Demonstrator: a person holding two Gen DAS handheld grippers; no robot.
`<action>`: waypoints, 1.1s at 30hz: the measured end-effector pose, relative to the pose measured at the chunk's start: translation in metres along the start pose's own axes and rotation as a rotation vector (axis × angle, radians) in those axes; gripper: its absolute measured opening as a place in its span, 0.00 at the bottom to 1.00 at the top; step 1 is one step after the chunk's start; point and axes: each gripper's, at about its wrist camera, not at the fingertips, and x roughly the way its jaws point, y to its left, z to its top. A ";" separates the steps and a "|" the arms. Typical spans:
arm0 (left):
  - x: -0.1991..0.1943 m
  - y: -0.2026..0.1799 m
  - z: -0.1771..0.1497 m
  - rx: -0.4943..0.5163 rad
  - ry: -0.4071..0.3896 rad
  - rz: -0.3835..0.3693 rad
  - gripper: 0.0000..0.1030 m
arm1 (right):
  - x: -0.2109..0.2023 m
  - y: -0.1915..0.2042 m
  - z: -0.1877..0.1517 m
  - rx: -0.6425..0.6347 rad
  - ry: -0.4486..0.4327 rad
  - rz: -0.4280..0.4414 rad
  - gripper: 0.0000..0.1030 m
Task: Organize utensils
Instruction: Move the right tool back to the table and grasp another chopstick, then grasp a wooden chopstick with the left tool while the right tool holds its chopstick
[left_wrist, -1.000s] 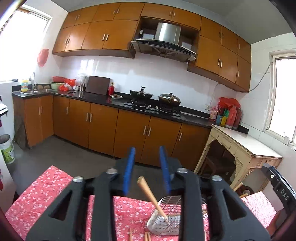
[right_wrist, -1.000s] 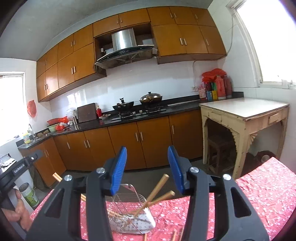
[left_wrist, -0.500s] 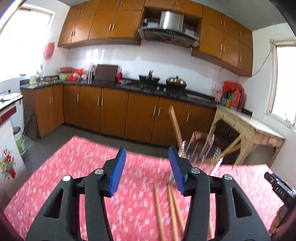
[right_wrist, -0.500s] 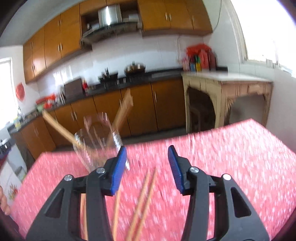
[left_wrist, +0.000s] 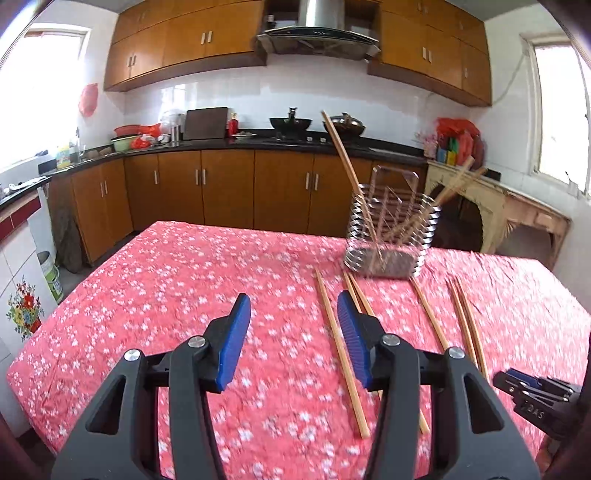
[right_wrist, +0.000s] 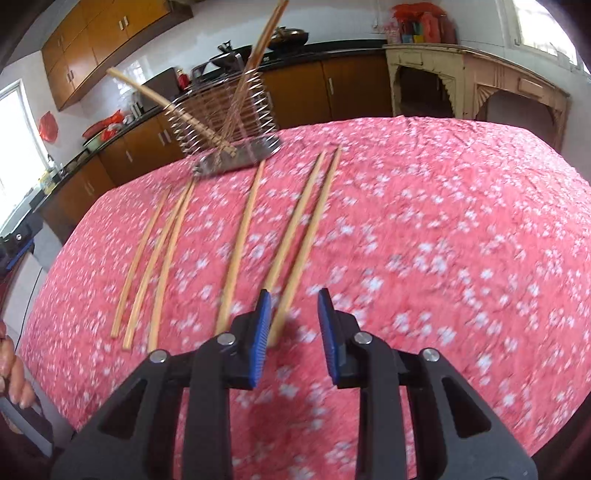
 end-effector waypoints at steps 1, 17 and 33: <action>-0.001 -0.002 -0.003 0.005 0.006 -0.008 0.49 | 0.003 0.004 -0.002 -0.017 0.003 -0.009 0.26; 0.020 -0.004 -0.027 -0.016 0.110 -0.047 0.49 | 0.028 -0.062 0.043 0.123 0.032 -0.230 0.08; 0.042 -0.029 -0.051 0.028 0.280 -0.137 0.44 | 0.036 -0.146 0.065 0.270 0.003 -0.374 0.08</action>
